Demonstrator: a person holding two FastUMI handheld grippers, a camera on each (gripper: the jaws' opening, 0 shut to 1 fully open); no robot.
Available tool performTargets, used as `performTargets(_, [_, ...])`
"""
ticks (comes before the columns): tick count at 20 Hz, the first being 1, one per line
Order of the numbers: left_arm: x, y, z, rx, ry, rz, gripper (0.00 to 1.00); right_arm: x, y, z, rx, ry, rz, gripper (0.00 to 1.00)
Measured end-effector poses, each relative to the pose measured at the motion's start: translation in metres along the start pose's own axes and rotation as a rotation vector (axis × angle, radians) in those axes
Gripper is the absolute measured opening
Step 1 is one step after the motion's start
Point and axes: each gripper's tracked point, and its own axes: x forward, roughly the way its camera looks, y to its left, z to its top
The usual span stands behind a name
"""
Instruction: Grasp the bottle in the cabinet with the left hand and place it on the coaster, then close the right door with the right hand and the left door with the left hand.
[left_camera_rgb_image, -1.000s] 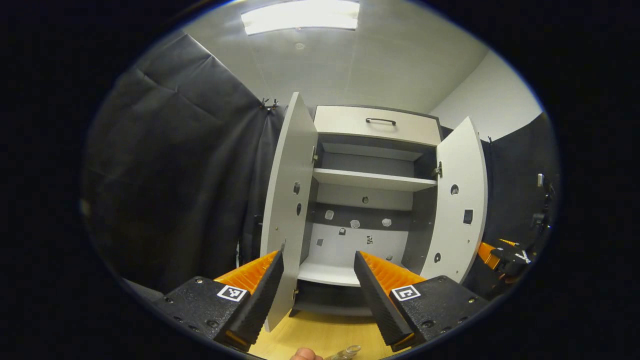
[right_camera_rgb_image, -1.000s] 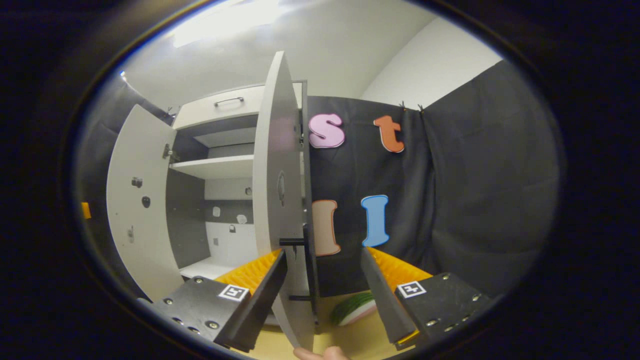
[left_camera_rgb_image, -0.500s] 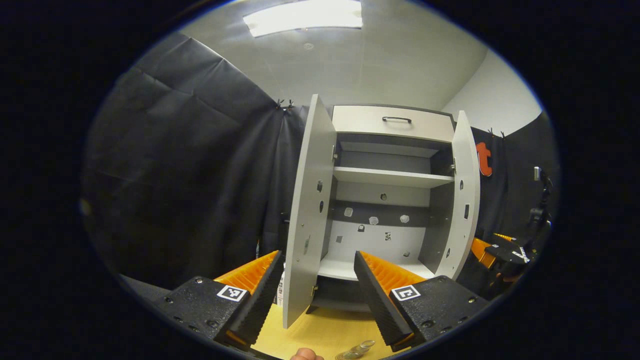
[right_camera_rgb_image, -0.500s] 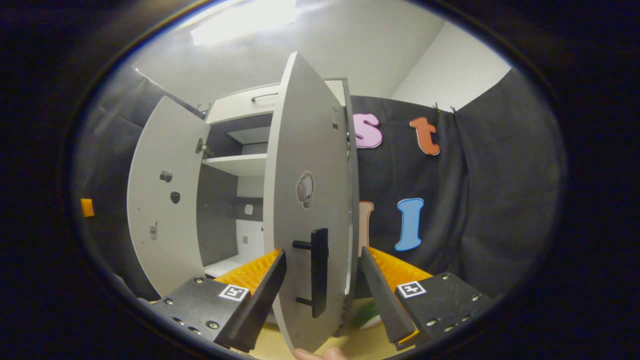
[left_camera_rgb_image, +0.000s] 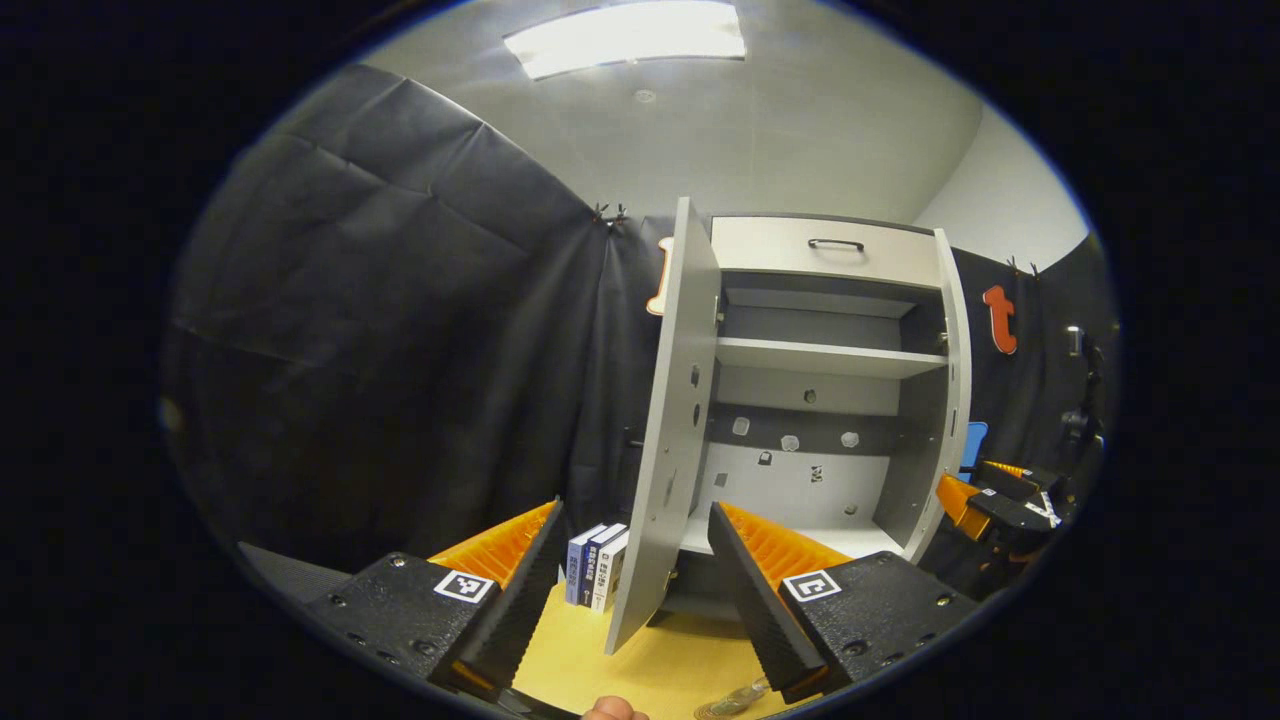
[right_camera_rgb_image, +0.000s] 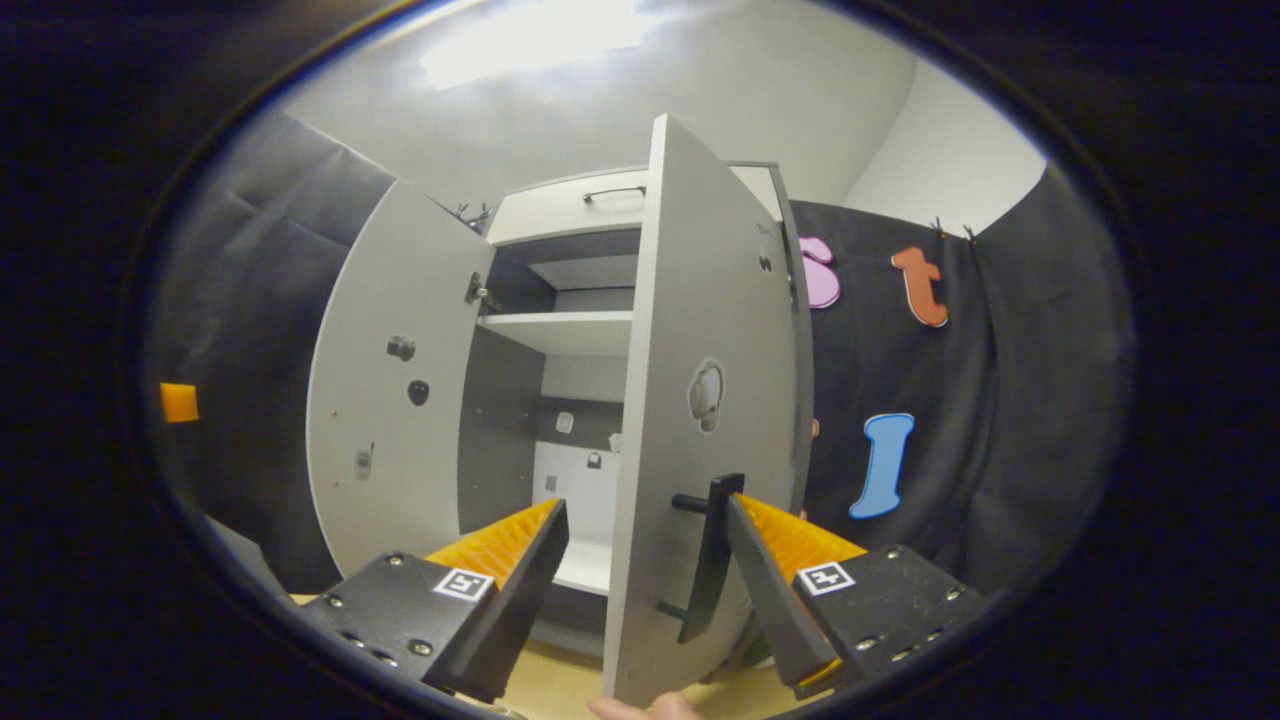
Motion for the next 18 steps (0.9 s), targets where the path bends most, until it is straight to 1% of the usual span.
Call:
performTargets(1, [0.000,0.004,-0.002,-0.005,0.004,0.006,0.90,0.003,0.005,0.000,0.018,0.003,0.016,0.92])
performTargets(2, [-0.001,0.007,-0.003,-0.010,0.009,0.015,0.90,0.006,0.011,0.000,0.024,0.007,0.033,0.95])
performTargets(4, [-0.001,0.011,-0.008,-0.020,0.018,0.024,0.90,0.010,0.028,-0.002,0.031,0.021,0.080,0.95])
performTargets(5, [0.000,0.013,-0.009,-0.025,0.022,0.026,0.90,0.010,0.037,-0.001,0.042,0.021,0.102,0.92])
performTargets(6, [-0.001,0.015,-0.010,-0.027,0.026,0.027,0.90,0.010,0.044,0.002,0.049,0.015,0.113,0.95])
performTargets(7, [0.000,0.016,-0.012,-0.024,0.030,0.026,0.90,0.006,0.046,0.006,0.050,0.008,0.117,0.92])
performTargets(8, [0.000,0.017,-0.011,-0.018,0.030,0.028,0.90,0.005,0.050,0.007,0.048,0.002,0.119,0.94])
performTargets(10, [0.001,0.021,-0.012,-0.005,0.031,0.028,0.90,0.004,0.060,0.007,0.044,-0.003,0.127,0.94])
performTargets(11, [0.001,0.022,-0.012,0.000,0.031,0.027,0.90,0.002,0.061,0.008,0.045,-0.004,0.129,0.91])
performTargets(12, [0.002,0.022,-0.011,0.003,0.030,0.026,0.90,0.001,0.062,0.009,0.046,-0.004,0.130,0.95])
performTargets(18, [0.010,0.026,-0.013,-0.007,0.034,0.010,0.90,-0.005,0.061,0.016,0.055,-0.013,0.114,0.94])
